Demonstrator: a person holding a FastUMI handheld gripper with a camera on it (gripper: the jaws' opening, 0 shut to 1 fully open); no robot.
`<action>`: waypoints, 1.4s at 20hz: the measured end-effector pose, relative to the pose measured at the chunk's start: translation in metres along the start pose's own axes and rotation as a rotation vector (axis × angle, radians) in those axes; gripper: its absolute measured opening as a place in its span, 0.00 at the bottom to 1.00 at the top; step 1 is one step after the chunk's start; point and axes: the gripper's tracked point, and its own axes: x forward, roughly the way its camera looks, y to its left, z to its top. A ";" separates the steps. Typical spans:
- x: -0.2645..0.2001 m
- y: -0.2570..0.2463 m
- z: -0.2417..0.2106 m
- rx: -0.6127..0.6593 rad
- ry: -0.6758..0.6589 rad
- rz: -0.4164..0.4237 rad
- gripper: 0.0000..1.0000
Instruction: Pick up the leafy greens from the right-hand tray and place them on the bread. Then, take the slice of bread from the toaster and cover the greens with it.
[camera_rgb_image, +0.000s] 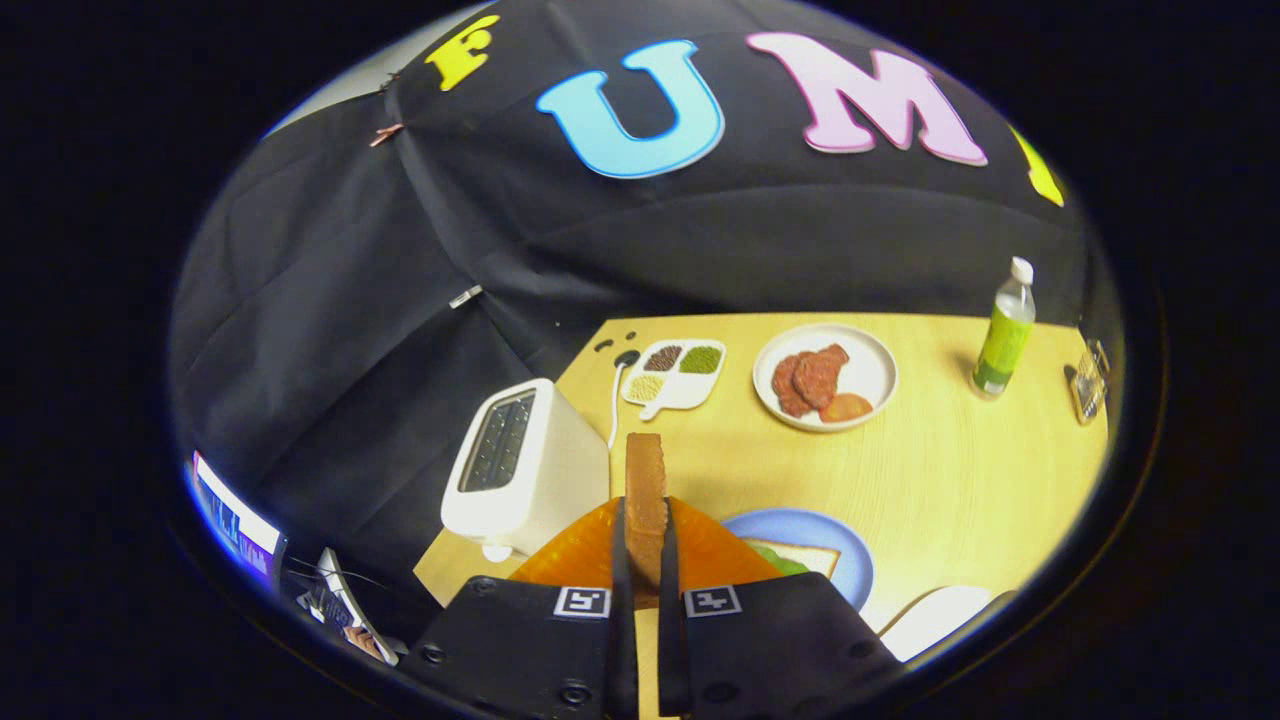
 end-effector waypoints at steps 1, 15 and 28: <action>0.005 -0.007 -0.009 0.020 0.014 0.003 0.12; 0.040 -0.079 -0.087 0.137 0.095 0.003 0.15; 0.005 -0.128 -0.075 0.080 0.027 -0.169 0.76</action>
